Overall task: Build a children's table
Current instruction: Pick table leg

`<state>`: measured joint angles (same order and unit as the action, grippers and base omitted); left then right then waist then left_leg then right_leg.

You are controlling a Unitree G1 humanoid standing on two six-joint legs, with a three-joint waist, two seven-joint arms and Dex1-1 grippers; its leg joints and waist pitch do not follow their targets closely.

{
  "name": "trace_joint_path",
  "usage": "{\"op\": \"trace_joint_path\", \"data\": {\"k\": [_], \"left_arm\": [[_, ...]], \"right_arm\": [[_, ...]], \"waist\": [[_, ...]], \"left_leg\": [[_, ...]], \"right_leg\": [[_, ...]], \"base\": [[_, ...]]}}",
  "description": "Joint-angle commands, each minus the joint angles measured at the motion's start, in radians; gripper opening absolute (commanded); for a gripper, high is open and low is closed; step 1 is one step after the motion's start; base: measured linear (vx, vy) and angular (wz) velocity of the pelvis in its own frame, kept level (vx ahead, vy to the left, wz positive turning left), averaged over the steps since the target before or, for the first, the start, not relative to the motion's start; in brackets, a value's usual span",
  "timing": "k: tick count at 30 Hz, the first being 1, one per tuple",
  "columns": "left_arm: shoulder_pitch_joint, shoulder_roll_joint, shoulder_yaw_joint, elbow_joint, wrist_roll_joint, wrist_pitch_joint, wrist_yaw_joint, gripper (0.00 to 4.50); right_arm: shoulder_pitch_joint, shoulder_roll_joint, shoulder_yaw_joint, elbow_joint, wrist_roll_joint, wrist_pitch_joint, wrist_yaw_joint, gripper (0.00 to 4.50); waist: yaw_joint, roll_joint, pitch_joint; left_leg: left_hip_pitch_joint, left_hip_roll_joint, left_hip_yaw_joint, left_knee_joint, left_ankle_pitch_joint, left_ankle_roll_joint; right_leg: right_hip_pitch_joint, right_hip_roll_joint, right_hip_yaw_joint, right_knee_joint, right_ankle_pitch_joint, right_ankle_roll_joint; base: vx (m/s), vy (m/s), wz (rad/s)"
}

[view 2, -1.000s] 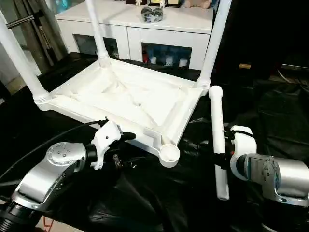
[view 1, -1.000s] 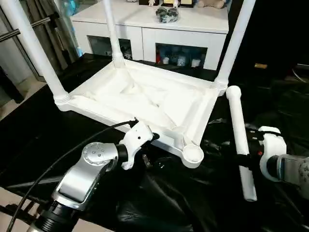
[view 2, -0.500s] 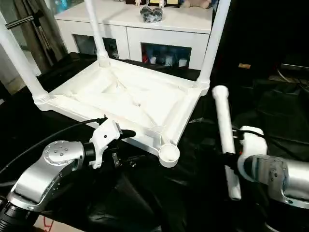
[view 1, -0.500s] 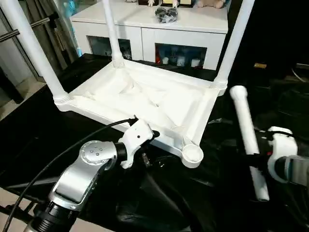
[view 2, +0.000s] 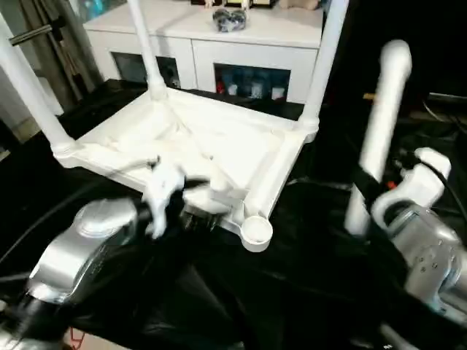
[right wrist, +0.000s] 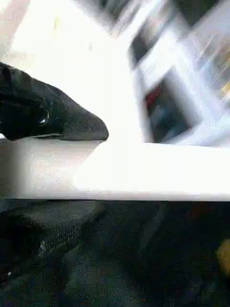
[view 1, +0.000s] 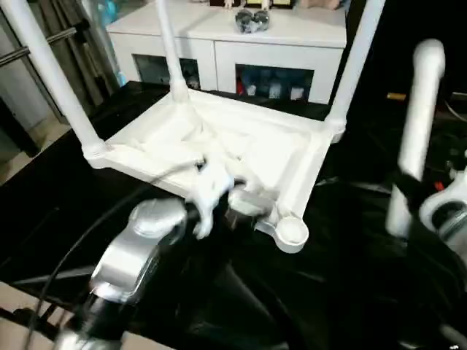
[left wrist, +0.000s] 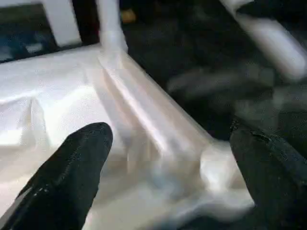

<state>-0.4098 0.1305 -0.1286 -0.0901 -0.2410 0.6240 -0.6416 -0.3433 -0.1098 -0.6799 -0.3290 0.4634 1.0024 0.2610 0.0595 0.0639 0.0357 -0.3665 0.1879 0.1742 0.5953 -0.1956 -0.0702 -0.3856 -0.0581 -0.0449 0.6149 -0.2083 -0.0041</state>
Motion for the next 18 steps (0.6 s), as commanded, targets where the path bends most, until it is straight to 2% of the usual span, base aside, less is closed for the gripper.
{"op": "trace_joint_path", "data": {"k": [1, 3, 4, 5, 7, 8, 10, 12, 13, 17, 18], "left_arm": [[-0.033, -0.046, 0.074, 0.019, -0.089, 0.074, 0.054, 4.5], [-0.065, -0.101, 0.123, 0.032, -0.154, 0.102, 0.086, 4.5], [-0.097, -0.148, 0.163, 0.05, -0.208, 0.124, 0.116, 4.5], [-0.103, -0.156, 0.169, 0.053, -0.216, 0.128, 0.121, 4.5], [-0.159, -0.222, 0.218, 0.096, -0.275, 0.141, 0.168, 4.5], [-0.167, -0.23, 0.223, 0.103, -0.282, 0.141, 0.173, 4.5], [-0.209, -0.275, 0.245, 0.131, -0.314, 0.143, 0.18, 4.5], [-0.249, -0.315, 0.26, 0.154, -0.355, 0.135, 0.176, 4.5], [-0.261, -0.327, 0.267, 0.158, -0.371, 0.138, 0.177, 4.5], [-0.273, -0.332, 0.235, 0.167, -0.351, 0.151, 0.182, 4.5], [-0.268, -0.332, 0.224, 0.167, -0.344, 0.151, 0.183, 4.5]], "right_arm": [[0.016, 0.024, 0.009, -0.076, 0.076, -0.064, 0.081, 1.41], [0.039, 0.048, 0.032, -0.113, 0.117, -0.069, 0.131, 1.41], [0.063, 0.058, 0.063, -0.144, 0.156, -0.064, 0.179, 1.41], [0.068, 0.059, 0.07, -0.149, 0.162, -0.065, 0.187, 1.41], [0.109, 0.052, 0.139, -0.182, 0.208, -0.072, 0.25, 1.41], [0.114, 0.05, 0.15, -0.186, 0.212, -0.072, 0.258, 1.41], [0.137, 0.038, 0.211, -0.195, 0.215, -0.081, 0.293, 1.41], [0.158, 0.017, 0.286, -0.193, 0.185, -0.099, 0.327, 1.41], [0.165, 0.012, 0.309, -0.191, 0.175, -0.107, 0.337, 1.41], [0.182, 0.003, 0.356, -0.191, 0.164, -0.128, 0.358, 1.41], [0.185, 0.003, 0.366, -0.191, 0.163, -0.132, 0.359, 1.41]], "waist": [[0.005, -0.021, -0.056], [0.006, -0.02, -0.057], [0.007, -0.02, -0.057], [0.008, -0.023, -0.056], [0.009, -0.023, -0.056], [0.01, -0.024, -0.054], [0.012, -0.024, -0.053], [0.015, -0.023, -0.053], [0.01, -0.026, -0.051], [0.012, -0.027, -0.053], [0.011, -0.03, -0.053]], "left_leg": [[0.002, 0.027, -0.009, -0.057, -0.056, 0.045], [0.001, 0.025, -0.008, -0.054, -0.038, 0.057], [0.0, 0.024, -0.009, -0.055, -0.042, 0.062], [-0.002, 0.022, -0.008, -0.053, -0.048, 0.069], [-0.002, 0.023, -0.01, -0.054, -0.051, 0.071], [-0.002, 0.023, -0.009, -0.054, -0.062, 0.071], [-0.004, 0.022, -0.011, -0.055, -0.061, 0.065], [-0.001, 0.024, -0.012, -0.057, -0.066, 0.057], [-0.006, 0.022, -0.013, -0.059, -0.07, 0.054], [-0.003, 0.026, -0.014, -0.059, -0.066, 0.051], [-0.004, 0.026, -0.014, -0.059, -0.061, 0.052]], "right_leg": [[0.047, -0.069, 0.04, -0.072, -0.108, -0.187], [0.047, -0.064, 0.039, -0.07, -0.079, -0.191], [0.049, -0.065, 0.038, -0.069, -0.077, -0.197], [0.05, -0.066, 0.038, -0.074, -0.081, -0.197], [0.049, -0.065, 0.037, -0.076, -0.102, -0.188], [0.05, -0.066, 0.037, -0.081, -0.124, -0.182], [0.051, -0.067, 0.037, -0.084, -0.147, -0.169], [0.049, -0.069, 0.037, -0.086, -0.166, -0.158], [0.051, -0.066, 0.037, -0.086, -0.173, -0.151], [0.047, -0.067, 0.038, -0.087, -0.177, -0.136], [0.048, -0.067, 0.037, -0.086, -0.168, -0.136]], "base": [[0.0, 0.0, 0.0], [0.0, 0.0, 0.0], [0.0, 0.0, 0.0], [0.0, 0.0, 0.0], [0.0, 0.0, 0.0], [0.0, 0.0, 0.0], [0.0, 0.0, 0.0], [0.0, 0.0, 0.0], [0.0, 0.0, 0.0], [0.0, 0.0, 0.0], [0.0, 0.0, 0.0]]}}
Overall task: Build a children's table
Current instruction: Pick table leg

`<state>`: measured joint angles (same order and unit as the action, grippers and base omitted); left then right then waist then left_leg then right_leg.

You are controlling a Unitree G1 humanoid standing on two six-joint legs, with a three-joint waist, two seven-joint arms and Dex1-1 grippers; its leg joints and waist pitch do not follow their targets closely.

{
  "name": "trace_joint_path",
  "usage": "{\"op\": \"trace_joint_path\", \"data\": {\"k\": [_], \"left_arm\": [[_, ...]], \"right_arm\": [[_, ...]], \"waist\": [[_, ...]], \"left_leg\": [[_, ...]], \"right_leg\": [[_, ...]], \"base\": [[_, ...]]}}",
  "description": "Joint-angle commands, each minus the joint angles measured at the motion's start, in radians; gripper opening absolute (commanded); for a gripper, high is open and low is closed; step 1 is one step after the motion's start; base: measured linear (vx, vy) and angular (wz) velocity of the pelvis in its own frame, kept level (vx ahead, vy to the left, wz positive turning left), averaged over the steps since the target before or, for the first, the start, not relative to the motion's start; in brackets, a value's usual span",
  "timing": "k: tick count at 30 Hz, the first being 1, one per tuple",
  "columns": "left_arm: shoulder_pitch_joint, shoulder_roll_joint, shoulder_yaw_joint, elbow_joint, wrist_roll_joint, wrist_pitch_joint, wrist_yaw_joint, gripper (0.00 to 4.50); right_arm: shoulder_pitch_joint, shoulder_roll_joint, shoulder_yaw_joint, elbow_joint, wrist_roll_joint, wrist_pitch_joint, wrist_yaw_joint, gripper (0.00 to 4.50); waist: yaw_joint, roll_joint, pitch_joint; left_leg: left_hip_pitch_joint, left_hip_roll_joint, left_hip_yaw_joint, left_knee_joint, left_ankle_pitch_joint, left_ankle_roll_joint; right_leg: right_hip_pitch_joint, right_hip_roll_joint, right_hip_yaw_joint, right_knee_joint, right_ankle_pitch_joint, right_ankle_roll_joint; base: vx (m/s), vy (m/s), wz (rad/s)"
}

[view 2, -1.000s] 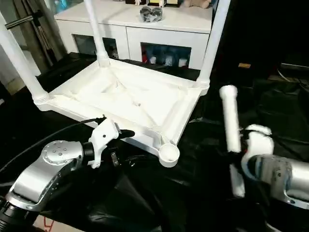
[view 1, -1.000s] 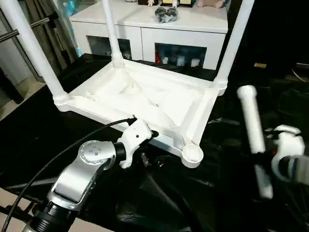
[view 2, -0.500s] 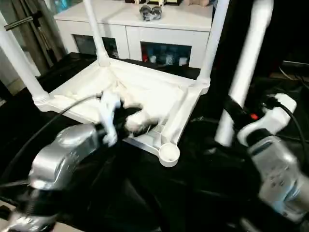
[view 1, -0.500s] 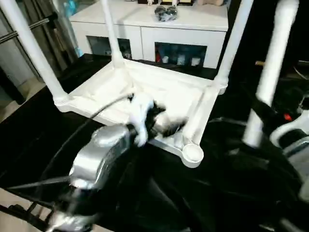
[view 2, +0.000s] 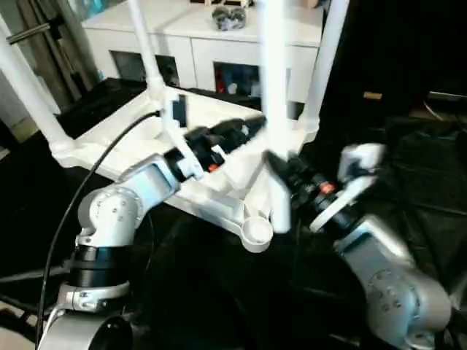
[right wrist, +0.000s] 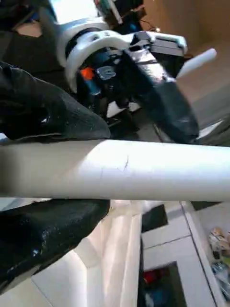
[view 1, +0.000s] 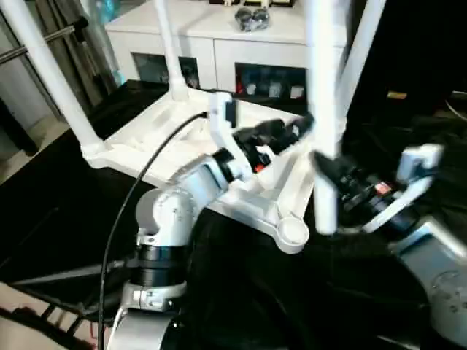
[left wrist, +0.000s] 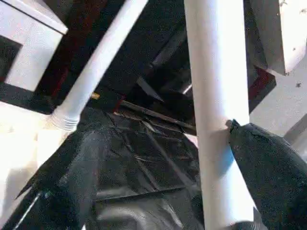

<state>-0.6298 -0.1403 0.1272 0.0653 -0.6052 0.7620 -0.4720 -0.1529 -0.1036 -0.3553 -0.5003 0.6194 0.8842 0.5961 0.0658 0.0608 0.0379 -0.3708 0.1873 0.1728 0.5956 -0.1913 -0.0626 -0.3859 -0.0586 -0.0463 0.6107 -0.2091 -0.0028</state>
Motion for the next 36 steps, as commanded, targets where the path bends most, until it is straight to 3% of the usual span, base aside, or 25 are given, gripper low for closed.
{"op": "trace_joint_path", "data": {"k": [1, 6, 7, 8, 9, 13, 18, 22, 31, 36], "left_arm": [[-0.045, -0.061, -0.036, 0.012, 0.022, 0.014, 0.015, 4.5], [-0.036, -0.067, -0.023, 0.0, -0.04, 0.025, 0.04, 4.5], [-0.036, -0.068, -0.023, 0.001, -0.051, 0.029, 0.041, 4.5], [-0.036, -0.069, -0.023, 0.001, -0.053, 0.031, 0.04, 4.5], [-0.031, -0.074, -0.024, -0.005, -0.068, 0.038, 0.031, 4.13], [-0.005, -0.077, -0.056, -0.027, -0.092, 0.079, 0.0, 4.13], [0.004, -0.08, -0.053, -0.034, -0.127, 0.084, 0.005, 4.49], [0.004, -0.054, -0.086, -0.014, -0.07, 0.049, 0.037, 4.5], [0.003, -0.05, -0.073, -0.003, -0.086, 0.035, 0.07, 4.5], [0.008, -0.048, -0.071, -0.002, -0.094, 0.029, 0.08, 4.04]], "right_arm": [[-0.003, -0.004, 0.047, -0.019, 0.007, -0.017, 0.024, 1.4], [0.012, -0.03, 0.092, -0.003, 0.003, -0.06, 0.028, 1.4], [0.014, -0.034, 0.098, 0.004, 0.0, -0.068, 0.032, 1.4], [0.014, -0.035, 0.099, 0.005, -0.001, -0.07, 0.033, 1.4], [0.013, -0.037, 0.105, 0.01, -0.007, -0.075, 0.032, 1.4], [0.007, -0.04, 0.125, 0.023, -0.013, -0.087, 0.027, 1.4], [0.002, -0.045, 0.135, 0.024, 0.0, -0.098, 0.018, 1.4], [0.006, -0.051, 0.147, 0.019, 0.01, -0.106, 0.02, 1.4], [0.007, -0.055, 0.169, 0.032, 0.01, -0.13, 0.007, 1.4], [0.006, -0.058, 0.174, 0.036, 0.01, -0.137, 0.002, 1.4]], "waist": [[0.006, -0.025, -0.056], [0.013, -0.029, -0.057], [0.015, -0.035, -0.056], [0.017, -0.035, -0.056], [0.018, -0.032, -0.055], [0.018, -0.032, -0.053], [0.022, -0.032, -0.055], [0.022, -0.032, -0.054], [0.021, -0.035, -0.053], [0.022, -0.035, -0.054]], "left_leg": [[0.001, 0.027, -0.012, -0.059, -0.062, 0.047], [-0.001, 0.026, -0.011, -0.056, -0.044, 0.055], [0.0, 0.026, -0.009, -0.057, -0.046, 0.058], [-0.001, 0.027, -0.01, -0.057, -0.047, 0.059], [-0.001, 0.026, -0.01, -0.057, -0.047, 0.058], [0.0, 0.028, -0.01, -0.058, -0.055, 0.054], [0.0, 0.028, -0.01, -0.057, -0.048, 0.048], [-0.001, 0.028, -0.011, -0.057, -0.047, 0.053], [0.001, 0.029, -0.011, -0.057, -0.053, 0.047], [0.0, 0.028, -0.011, -0.057, -0.046, 0.048]], "right_leg": [[0.047, -0.067, 0.039, -0.08, -0.156, -0.14], [0.05, -0.067, 0.04, -0.075, -0.112, -0.153], [0.049, -0.068, 0.04, -0.076, -0.116, -0.154], [0.049, -0.069, 0.04, -0.075, -0.12, -0.155], [0.049, -0.068, 0.04, -0.075, -0.124, -0.154], [0.047, -0.069, 0.041, -0.077, -0.144, -0.149], [0.049, -0.068, 0.042, -0.074, -0.115, -0.153], [0.051, -0.068, 0.041, -0.073, -0.101, -0.15], [0.05, -0.068, 0.041, -0.074, -0.113, -0.149], [0.052, -0.067, 0.041, -0.072, -0.092, -0.153]], "base": [[0.0, 0.0, 0.0], [0.0, 0.0, 0.0], [0.0, 0.0, 0.0], [0.0, 0.0, 0.0], [0.0, 0.0, 0.0], [0.0, 0.0, 0.0], [0.0, 0.0, 0.0], [0.0, 0.0, 0.0], [0.0, 0.0, 0.0], [0.0, 0.0, 0.0]]}}
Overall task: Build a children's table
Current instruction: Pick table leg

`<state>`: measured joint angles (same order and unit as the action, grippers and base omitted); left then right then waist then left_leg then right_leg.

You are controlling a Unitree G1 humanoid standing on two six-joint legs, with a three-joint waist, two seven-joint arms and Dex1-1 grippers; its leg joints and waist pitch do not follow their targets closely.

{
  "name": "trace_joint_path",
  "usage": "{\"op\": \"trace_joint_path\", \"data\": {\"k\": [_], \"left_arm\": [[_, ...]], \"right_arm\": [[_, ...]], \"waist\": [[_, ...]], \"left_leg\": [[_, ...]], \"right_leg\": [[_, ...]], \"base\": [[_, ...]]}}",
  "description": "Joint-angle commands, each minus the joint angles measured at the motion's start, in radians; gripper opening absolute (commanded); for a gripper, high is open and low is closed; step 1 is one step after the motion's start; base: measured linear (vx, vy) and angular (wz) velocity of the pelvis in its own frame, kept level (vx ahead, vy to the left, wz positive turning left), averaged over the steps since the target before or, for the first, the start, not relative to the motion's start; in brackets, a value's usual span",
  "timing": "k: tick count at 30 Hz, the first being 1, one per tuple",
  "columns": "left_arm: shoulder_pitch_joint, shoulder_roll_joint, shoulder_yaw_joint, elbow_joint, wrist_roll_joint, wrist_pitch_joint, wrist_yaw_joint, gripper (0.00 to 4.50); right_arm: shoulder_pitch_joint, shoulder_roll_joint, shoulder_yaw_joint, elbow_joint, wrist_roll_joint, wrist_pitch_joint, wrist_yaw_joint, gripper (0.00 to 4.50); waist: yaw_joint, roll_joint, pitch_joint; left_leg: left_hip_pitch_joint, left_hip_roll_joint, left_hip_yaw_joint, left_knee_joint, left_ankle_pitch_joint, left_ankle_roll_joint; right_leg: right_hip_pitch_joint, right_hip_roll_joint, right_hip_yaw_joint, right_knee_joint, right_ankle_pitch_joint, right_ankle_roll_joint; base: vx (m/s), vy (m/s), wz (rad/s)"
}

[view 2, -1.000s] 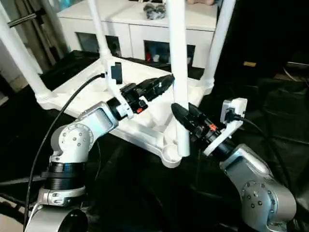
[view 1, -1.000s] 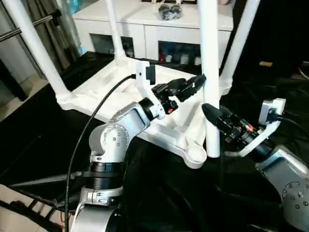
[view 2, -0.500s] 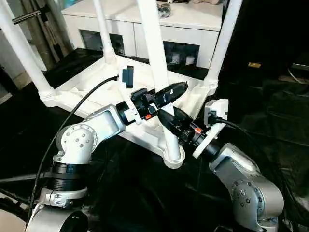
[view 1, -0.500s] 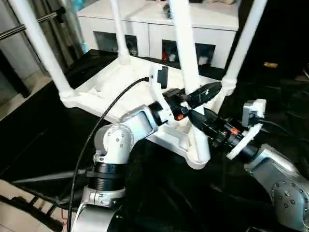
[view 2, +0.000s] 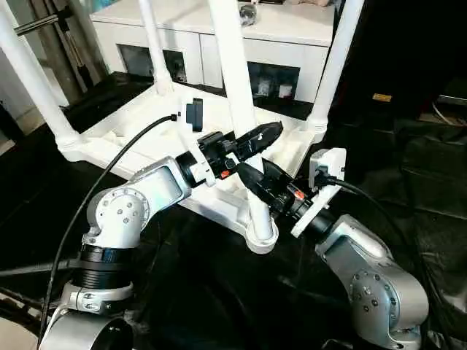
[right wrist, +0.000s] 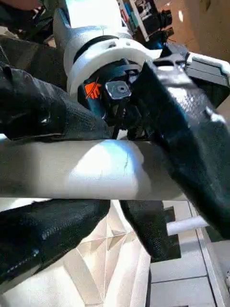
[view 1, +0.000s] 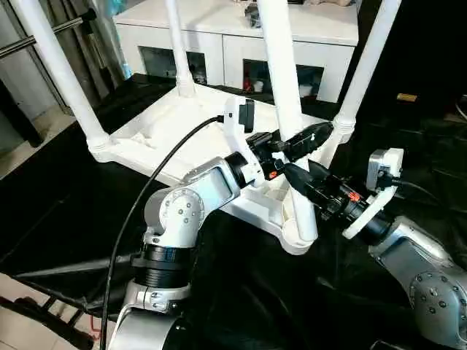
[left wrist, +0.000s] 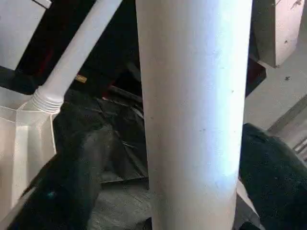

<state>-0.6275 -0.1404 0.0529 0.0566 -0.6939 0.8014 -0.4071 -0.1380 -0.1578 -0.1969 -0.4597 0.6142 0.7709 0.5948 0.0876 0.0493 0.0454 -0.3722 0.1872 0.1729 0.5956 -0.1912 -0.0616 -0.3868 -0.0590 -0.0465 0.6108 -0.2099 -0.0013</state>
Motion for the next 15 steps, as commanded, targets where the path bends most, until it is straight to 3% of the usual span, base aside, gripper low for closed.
{"op": "trace_joint_path", "data": {"k": [1, 11, 14, 15], "left_arm": [[0.006, -0.047, 0.003, 0.008, -0.006, -0.011, 0.017, 3.93], [0.006, -0.045, 0.016, 0.007, -0.022, -0.019, 0.03, 3.17], [0.004, -0.04, 0.016, 0.011, -0.022, -0.022, 0.03, 2.85], [0.002, -0.036, 0.015, 0.014, -0.019, -0.026, 0.031, 2.73]], "right_arm": [[-0.009, -0.005, 0.016, -0.003, 0.016, -0.026, 0.002, 1.4], [-0.007, -0.013, 0.023, -0.001, 0.021, -0.036, -0.011, 1.4], [-0.011, -0.01, 0.016, 0.006, 0.053, -0.011, -0.007, 1.4], [-0.013, -0.015, 0.017, 0.012, 0.046, -0.011, -0.012, 1.75]], "waist": [[0.0, -0.024, -0.062], [0.001, -0.024, -0.062], [0.001, -0.025, -0.062], [0.001, -0.024, -0.062]], "left_leg": [[0.001, 0.028, -0.011, -0.056, -0.044, 0.048], [0.001, 0.028, -0.011, -0.055, -0.041, 0.051], [0.001, 0.028, -0.011, -0.055, -0.042, 0.053], [0.001, 0.028, -0.011, -0.055, -0.043, 0.054]], "right_leg": [[0.053, -0.067, 0.041, -0.071, -0.086, -0.156], [0.053, -0.067, 0.042, -0.07, -0.08, -0.16], [0.054, -0.067, 0.041, -0.069, -0.078, -0.163], [0.054, -0.067, 0.041, -0.07, -0.079, -0.165]], "base": [[0.0, 0.0, 0.0], [0.0, 0.0, 0.0], [0.0, 0.0, 0.0], [0.0, 0.0, 0.0]]}}
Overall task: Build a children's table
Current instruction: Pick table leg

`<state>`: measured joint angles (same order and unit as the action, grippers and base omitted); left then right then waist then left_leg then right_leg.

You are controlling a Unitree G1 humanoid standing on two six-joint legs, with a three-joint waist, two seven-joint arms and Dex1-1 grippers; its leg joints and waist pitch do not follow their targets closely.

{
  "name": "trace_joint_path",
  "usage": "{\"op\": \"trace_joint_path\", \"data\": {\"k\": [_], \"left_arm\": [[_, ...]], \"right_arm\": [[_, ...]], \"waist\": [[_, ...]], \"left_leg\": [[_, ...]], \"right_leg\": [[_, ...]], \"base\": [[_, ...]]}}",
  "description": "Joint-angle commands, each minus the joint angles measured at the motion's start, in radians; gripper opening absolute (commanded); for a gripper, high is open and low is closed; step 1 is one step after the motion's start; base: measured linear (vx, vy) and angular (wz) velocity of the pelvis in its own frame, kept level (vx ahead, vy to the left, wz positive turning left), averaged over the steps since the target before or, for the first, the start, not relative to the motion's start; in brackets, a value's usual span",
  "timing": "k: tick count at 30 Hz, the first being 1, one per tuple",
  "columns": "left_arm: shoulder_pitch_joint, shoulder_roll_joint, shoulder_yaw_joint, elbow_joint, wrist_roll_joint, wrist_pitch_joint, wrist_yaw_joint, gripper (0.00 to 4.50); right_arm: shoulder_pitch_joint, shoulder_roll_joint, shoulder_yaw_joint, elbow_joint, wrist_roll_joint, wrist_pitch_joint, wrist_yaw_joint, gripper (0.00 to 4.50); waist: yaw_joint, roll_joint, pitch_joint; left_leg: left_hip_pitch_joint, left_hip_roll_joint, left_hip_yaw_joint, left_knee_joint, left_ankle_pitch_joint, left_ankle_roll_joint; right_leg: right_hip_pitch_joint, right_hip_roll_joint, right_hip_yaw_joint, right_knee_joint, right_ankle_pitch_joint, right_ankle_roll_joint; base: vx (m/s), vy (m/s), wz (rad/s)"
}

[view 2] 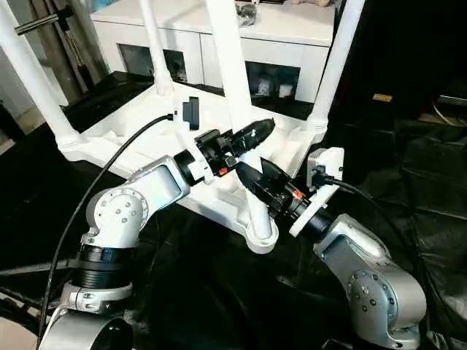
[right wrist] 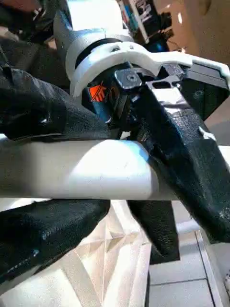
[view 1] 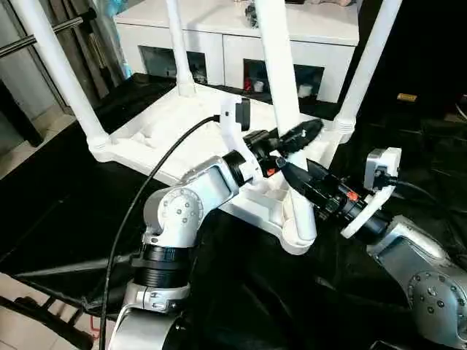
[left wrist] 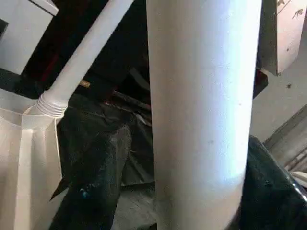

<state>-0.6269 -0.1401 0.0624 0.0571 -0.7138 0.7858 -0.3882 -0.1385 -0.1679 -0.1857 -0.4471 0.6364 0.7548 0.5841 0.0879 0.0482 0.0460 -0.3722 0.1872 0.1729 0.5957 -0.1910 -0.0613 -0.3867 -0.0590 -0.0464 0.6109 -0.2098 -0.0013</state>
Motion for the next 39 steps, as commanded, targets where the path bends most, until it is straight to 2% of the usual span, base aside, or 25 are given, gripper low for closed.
{"op": "trace_joint_path", "data": {"k": [1, 3, 8, 9, 10, 11, 13, 15, 17, 20, 26, 28, 29, 30, 31, 32, 33, 35, 37, 38, 39], "left_arm": [[0.0, -0.033, 0.006, 0.016, 0.002, -0.014, 0.013, 2.73], [-0.006, -0.022, 0.011, 0.022, 0.01, -0.022, 0.014, 2.58], [-0.019, 0.017, 0.025, 0.039, 0.028, -0.039, 0.008, 2.22], [-0.023, 0.032, 0.03, 0.044, 0.029, -0.043, 0.006, 2.14], [-0.023, 0.034, 0.031, 0.044, 0.029, -0.044, 0.006, 1.94], [-0.026, 0.042, 0.035, 0.047, 0.028, -0.045, 0.006, 1.94], [-0.027, 0.047, 0.038, 0.047, 0.026, -0.046, 0.006, 1.8], [-0.028, 0.049, 0.04, 0.049, 0.025, -0.049, 0.006, 1.76], [-0.025, 0.053, 0.039, 0.048, 0.032, -0.052, 0.004, 1.74], [-0.022, 0.059, 0.035, 0.049, 0.037, -0.054, 0.003, 1.73], [-0.019, 0.099, 0.012, 0.054, 0.07, -0.061, -0.017, 1.73], [-0.021, 0.121, -0.001, 0.056, 0.091, -0.068, -0.026, 1.73], [-0.03, 0.187, -0.04, 0.06, 0.141, -0.076, -0.062, 1.73], [-0.037, 0.215, -0.045, 0.059, 0.146, -0.066, -0.079, 1.73], [-0.037, 0.215, -0.045, 0.059, 0.146, -0.066, -0.079, 1.73], [-0.044, 0.246, -0.054, 0.053, 0.148, -0.051, -0.102, 1.73], [-0.05, 0.313, -0.091, 0.039, 0.171, -0.034, -0.155, 1.73], [-0.052, 0.351, -0.116, 0.033, 0.187, -0.028, -0.186, 1.73], [-0.054, 0.439, -0.182, 0.02, 0.236, -0.031, -0.255, 1.73], [-0.054, 0.451, -0.191, 0.018, 0.242, -0.03, -0.265, 1.73], [-0.056, 0.485, -0.211, 0.015, 0.258, -0.03, -0.292, 1.73]], "right_arm": [[-0.014, -0.008, 0.006, 0.007, 0.013, 0.005, -0.012, 1.75], [-0.013, -0.016, -0.004, 0.015, 0.033, 0.023, -0.01, 2.11], [-0.009, -0.04, -0.042, 0.014, 0.101, 0.089, -0.007, 2.43], [-0.01, -0.045, -0.063, 0.014, 0.141, 0.116, -0.005, 2.53], [-0.01, -0.046, -0.066, 0.015, 0.147, 0.12, -0.005, 2.63], [-0.013, -0.047, -0.08, 0.019, 0.176, 0.136, -0.01, 2.63], [-0.016, -0.048, -0.088, 0.023, 0.2, 0.148, -0.016, 2.89], [-0.023, -0.049, -0.094, 0.031, 0.221, 0.163, -0.032, 2.95], [-0.025, -0.064, -0.086, 0.019, 0.264, 0.207, -0.031, 3.21], [-0.026, -0.072, -0.088, 0.016, 0.291, 0.245, -0.045, 3.54], [-0.038, -0.086, -0.094, 0.021, 0.295, 0.272, -0.084, 3.98], [-0.05, -0.101, -0.094, 0.024, 0.282, 0.264, -0.09, 4.06], [-0.099, -0.166, -0.074, 0.041, 0.164, 0.242, -0.146, 4.06], [-0.119, -0.208, -0.061, 0.035, 0.115, 0.216, -0.145, 4.06], [-0.119, -0.208, -0.061, 0.035, 0.115, 0.216, -0.145, 4.06], [-0.139, -0.244, -0.053, 0.028, 0.074, 0.184, -0.14, 4.06], [-0.172, -0.259, -0.074, 0.029, 0.067, 0.091, -0.085, 4.06], [-0.189, -0.254, -0.09, 0.035, 0.07, 0.034, -0.051, 4.06], [-0.218, -0.292, -0.054, 0.054, -0.032, -0.114, -0.001, 4.06], [-0.222, -0.3, -0.045, 0.057, -0.051, -0.137, 0.005, 4.06], [-0.238, -0.335, -0.009, 0.072, -0.112, -0.191, 0.022, 4.06]], "waist": [[0.001, -0.025, -0.062], [0.001, -0.026, -0.062], [0.005, -0.026, -0.065], [0.005, -0.025, -0.065], [0.006, -0.025, -0.065], [0.005, -0.025, -0.065], [0.006, -0.026, -0.064], [0.006, -0.026, -0.065], [0.008, -0.027, -0.064], [0.009, -0.029, -0.065], [0.012, -0.028, -0.064], [0.013, -0.027, -0.064], [0.013, -0.025, -0.064], [0.01, -0.024, -0.066], [0.012, -0.022, -0.065], [0.012, -0.021, -0.062], [0.013, -0.022, -0.064], [0.012, -0.019, -0.066], [0.012, -0.015, -0.069], [0.012, -0.015, -0.069], [0.011, -0.016, -0.07]], "left_leg": [[0.001, 0.028, -0.011, -0.055, -0.042, 0.053], [0.001, 0.027, -0.01, -0.055, -0.041, 0.052], [0.002, 0.027, -0.012, -0.053, -0.025, 0.06], [0.002, 0.028, -0.012, -0.053, -0.024, 0.061], [0.002, 0.027, -0.011, -0.054, -0.028, 0.062], [0.002, 0.027, -0.011, -0.053, -0.025, 0.062], [0.001, 0.027, -0.011, -0.053, -0.026, 0.062], [0.001, 0.028, -0.011, -0.053, -0.024, 0.06], [0.003, 0.028, -0.011, -0.054, -0.026, 0.055], [0.002, 0.028, -0.011, -0.053, -0.02, 0.053], [0.002, 0.027, -0.01, -0.054, -0.016, 0.041], [0.002, 0.027, -0.012, -0.055, -0.018, 0.036], [0.003, 0.028, -0.017, -0.057, -0.01, 0.021], [0.002, 0.024, -0.014, -0.056, -0.002, 0.013], [0.008, 0.025, -0.012, -0.054, -0.014, -0.002], [0.006, 0.024, -0.01, -0.055, -0.031, -0.008], [0.007, 0.024, -0.009, -0.054, -0.032, -0.006], [0.007, 0.026, -0.01, -0.054, -0.036, 0.008], [0.007, 0.029, -0.011, -0.052, -0.019, 0.017], [0.007, 0.029, -0.011, -0.052, -0.012, 0.017], [0.007, 0.028, -0.01, -0.05, 0.002, 0.016]], "right_leg": [[0.054, -0.066, 0.041, -0.07, -0.082, -0.163], [0.054, -0.066, 0.041, -0.071, -0.085, -0.162], [0.056, -0.067, 0.041, -0.067, -0.055, -0.161], [0.055, -0.067, 0.041, -0.067, -0.051, -0.163], [0.056, -0.067, 0.041, -0.066, -0.052, -0.165], [0.055, -0.066, 0.041, -0.065, -0.047, -0.169], [0.055, -0.067, 0.04, -0.066, -0.053, -0.172], [0.056, -0.068, 0.04, -0.066, -0.055, -0.176], [0.055, -0.068, 0.04, -0.066, -0.064, -0.175], [0.056, -0.068, 0.04, -0.065, -0.057, -0.174], [0.054, -0.068, 0.042, -0.065, -0.065, -0.158], [0.055, -0.069, 0.04, -0.065, -0.073, -0.154], [0.054, -0.066, 0.038, -0.065, -0.081, -0.139], [0.055, -0.063, 0.04, -0.062, -0.075, -0.13], [0.051, -0.065, 0.042, -0.064, -0.084, -0.123], [0.052, -0.067, 0.043, -0.066, -0.101, -0.124], [0.052, -0.067, 0.043, -0.066, -0.105, -0.122], [0.048, -0.067, 0.042, -0.06, -0.086, -0.127], [0.047, -0.066, 0.042, -0.054, -0.047, -0.139], [0.047, -0.065, 0.041, -0.051, -0.032, -0.146], [0.048, -0.063, 0.041, -0.047, -0.005, -0.156]], "base": [[0.0, 0.0, 0.0], [0.0, 0.0, 0.0], [0.0, 0.0, 0.0], [0.0, 0.0, 0.0], [0.0, 0.0, 0.0], [0.0, 0.0, 0.0], [0.0, 0.0, 0.0], [0.0, 0.0, 0.0], [0.0, 0.0, 0.0], [0.0, 0.0, 0.0], [0.0, 0.0, 0.0], [0.0, 0.0, 0.0], [0.0, 0.0, 0.0], [0.0, 0.0, 0.0], [0.0, 0.0, 0.0], [0.0, 0.0, 0.0], [0.0, 0.0, 0.0], [0.0, 0.0, 0.0], [0.0, 0.0, 0.0], [0.0, 0.0, 0.0], [0.0, 0.0, 0.0]]}}
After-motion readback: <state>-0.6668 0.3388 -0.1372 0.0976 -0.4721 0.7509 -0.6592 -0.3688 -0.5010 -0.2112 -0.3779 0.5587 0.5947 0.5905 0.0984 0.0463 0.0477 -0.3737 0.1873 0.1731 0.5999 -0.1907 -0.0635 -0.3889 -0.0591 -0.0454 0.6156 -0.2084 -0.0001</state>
